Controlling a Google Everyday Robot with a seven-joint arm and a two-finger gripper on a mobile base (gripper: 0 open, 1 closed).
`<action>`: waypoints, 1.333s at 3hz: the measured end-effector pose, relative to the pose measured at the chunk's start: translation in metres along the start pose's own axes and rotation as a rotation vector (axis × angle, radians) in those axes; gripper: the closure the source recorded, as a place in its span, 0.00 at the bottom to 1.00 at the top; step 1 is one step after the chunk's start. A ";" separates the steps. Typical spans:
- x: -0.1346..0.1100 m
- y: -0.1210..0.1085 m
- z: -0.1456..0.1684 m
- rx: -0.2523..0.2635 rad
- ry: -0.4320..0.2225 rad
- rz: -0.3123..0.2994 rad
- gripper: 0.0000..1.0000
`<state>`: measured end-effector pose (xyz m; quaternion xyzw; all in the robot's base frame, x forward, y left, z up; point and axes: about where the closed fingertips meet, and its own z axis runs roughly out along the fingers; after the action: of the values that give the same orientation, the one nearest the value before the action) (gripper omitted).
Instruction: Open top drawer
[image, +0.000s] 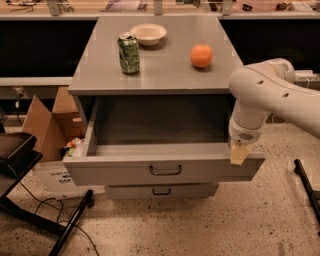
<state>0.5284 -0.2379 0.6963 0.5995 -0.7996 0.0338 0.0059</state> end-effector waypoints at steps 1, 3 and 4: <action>0.015 0.030 -0.002 -0.014 0.001 0.054 1.00; 0.024 0.052 -0.003 -0.027 0.002 0.096 1.00; 0.025 0.052 -0.003 -0.027 0.002 0.096 1.00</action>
Offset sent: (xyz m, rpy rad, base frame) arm -0.6330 -0.0932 0.0342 0.0941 0.2274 -1.0600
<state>0.4713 -0.2467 0.6984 0.5601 -0.8280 0.0238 0.0131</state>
